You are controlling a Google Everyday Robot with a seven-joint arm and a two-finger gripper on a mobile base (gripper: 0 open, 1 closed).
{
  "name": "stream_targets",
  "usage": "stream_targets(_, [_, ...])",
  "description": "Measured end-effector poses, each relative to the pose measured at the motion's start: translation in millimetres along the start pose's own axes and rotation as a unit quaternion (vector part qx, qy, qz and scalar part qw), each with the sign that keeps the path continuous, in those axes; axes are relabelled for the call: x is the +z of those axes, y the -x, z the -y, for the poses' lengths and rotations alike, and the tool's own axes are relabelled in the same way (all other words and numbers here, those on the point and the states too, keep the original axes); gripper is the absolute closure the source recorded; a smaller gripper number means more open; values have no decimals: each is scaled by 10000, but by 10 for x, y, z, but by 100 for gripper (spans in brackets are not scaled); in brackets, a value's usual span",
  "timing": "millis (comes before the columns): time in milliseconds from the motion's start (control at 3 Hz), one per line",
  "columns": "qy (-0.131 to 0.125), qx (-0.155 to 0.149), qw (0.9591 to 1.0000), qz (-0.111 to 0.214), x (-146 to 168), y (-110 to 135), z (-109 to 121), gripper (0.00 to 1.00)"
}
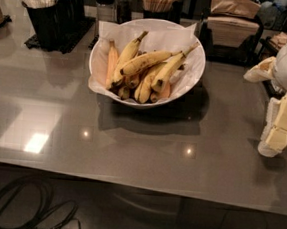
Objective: Pick banana from white bowl
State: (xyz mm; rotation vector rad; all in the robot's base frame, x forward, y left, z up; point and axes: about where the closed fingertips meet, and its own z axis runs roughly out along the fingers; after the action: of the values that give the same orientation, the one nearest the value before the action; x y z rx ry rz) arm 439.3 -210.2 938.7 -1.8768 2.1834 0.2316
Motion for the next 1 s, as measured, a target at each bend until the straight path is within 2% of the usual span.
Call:
stream_targets(333, [0, -1, 10000, 0, 0, 0, 0, 0])
stream_targets(667, [79, -515, 9984, 234, 106, 199, 199, 0])
stream_targets(1000, [409, -1598, 9833, 770, 342, 713, 596, 0])
